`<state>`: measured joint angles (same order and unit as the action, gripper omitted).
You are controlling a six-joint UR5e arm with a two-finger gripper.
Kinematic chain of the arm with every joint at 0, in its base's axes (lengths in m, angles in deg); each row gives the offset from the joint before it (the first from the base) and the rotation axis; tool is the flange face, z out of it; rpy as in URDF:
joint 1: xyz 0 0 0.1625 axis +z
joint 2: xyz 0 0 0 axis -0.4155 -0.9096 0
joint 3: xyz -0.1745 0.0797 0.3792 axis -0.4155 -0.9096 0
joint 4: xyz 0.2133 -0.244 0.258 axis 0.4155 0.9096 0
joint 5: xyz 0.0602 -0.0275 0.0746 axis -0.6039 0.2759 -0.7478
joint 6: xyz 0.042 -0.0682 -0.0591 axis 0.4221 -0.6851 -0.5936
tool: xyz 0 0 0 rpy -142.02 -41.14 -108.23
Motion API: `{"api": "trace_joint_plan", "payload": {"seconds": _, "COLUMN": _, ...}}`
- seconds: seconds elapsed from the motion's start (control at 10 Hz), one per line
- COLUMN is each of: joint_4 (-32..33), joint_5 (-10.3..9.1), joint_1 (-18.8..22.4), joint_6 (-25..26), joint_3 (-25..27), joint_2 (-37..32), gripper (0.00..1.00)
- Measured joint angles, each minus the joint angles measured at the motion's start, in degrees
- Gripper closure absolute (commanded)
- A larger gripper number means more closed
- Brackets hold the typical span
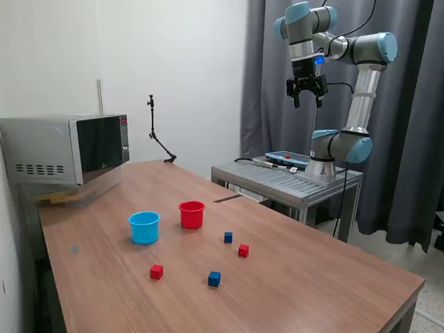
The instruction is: Place red objects in the red bin, and blue objects in the blue bin.
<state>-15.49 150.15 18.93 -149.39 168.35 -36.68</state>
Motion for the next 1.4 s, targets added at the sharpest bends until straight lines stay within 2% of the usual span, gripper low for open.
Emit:
{"api": "trace_joint_plan", "payload": {"seconds": 1.1, "joint_4": 0.1, "joint_5": -0.06, "joint_1": -0.1, "joint_6": 0.2, "joint_3": -0.3, "joint_2": 0.1, "gripper": 0.00}}
{"api": "trace_joint_plan", "payload": {"seconds": 1.4, "joint_4": 2.0, "joint_5": -0.28, "joint_1": -0.2, "joint_6": 0.3, "joint_3": -0.7, "joint_2": 0.2, "gripper": 0.00}}
